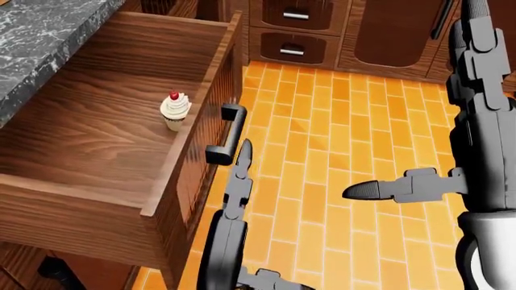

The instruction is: Close the right drawer.

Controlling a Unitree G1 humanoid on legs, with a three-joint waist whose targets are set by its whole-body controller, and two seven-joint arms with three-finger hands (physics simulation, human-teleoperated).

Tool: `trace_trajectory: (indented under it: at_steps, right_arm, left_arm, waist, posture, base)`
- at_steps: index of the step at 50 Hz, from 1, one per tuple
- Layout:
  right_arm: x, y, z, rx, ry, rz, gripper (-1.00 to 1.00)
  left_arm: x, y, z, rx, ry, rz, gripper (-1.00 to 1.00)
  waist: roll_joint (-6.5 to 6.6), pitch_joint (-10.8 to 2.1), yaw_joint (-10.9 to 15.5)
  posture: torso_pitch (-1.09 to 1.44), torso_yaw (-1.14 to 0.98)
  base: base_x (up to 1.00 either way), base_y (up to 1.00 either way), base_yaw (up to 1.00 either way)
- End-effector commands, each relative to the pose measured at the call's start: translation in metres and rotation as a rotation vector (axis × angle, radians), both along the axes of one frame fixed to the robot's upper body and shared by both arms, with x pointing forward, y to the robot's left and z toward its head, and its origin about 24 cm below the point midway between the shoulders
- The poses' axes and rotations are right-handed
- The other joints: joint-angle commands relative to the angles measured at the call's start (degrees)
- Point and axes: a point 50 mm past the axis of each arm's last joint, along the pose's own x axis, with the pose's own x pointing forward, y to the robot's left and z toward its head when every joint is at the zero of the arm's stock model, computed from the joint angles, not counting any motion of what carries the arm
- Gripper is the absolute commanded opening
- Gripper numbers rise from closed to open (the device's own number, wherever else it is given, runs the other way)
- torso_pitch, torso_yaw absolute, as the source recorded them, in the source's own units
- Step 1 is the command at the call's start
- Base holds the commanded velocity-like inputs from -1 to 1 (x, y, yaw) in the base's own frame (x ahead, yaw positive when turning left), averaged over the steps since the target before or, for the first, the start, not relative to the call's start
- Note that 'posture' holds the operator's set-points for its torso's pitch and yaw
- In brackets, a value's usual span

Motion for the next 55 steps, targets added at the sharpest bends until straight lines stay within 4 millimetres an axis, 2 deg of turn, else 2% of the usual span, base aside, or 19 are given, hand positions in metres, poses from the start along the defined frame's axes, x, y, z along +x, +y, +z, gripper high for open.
trace_trajectory:
  at_steps: [1, 23, 37, 55]
  right_arm:
    - [-0.004, 0.001, 0.015, -0.012, -0.083, 0.003, 1.00]
    - [-0.004, 0.001, 0.014, -0.013, -0.086, 0.003, 1.00]
    - [-0.005, 0.001, 0.015, -0.014, -0.086, 0.004, 1.00]
    - [-0.006, 0.000, 0.015, -0.014, -0.087, 0.001, 1.00]
  left_arm:
    - [0.001, -0.004, 0.016, -0.044, -0.080, 0.003, 1.00]
    - [0.019, 0.023, 0.011, -0.169, 0.001, 0.223, 1.00]
    - [0.020, 0.031, 0.011, -0.226, 0.029, 0.244, 1.00]
    - [0.021, 0.032, 0.010, -0.263, 0.096, 0.216, 1.00]
  waist:
    - [-0.27, -1.11, 0.02]
    - [0.03, -1.32, -0.20]
    - [0.15, -1.30, -0.23]
    - [0.20, -1.32, -0.27]
  posture:
    - [0.00, 0.00]
    - [0.00, 0.00]
    - [0.00, 0.00]
    - [0.00, 0.00]
  base:
    - [0.00, 0.00, 0.00]
    - [0.00, 0.00, 0.00]
    - [0.00, 0.00, 0.00]
    - [0.00, 0.00, 0.00]
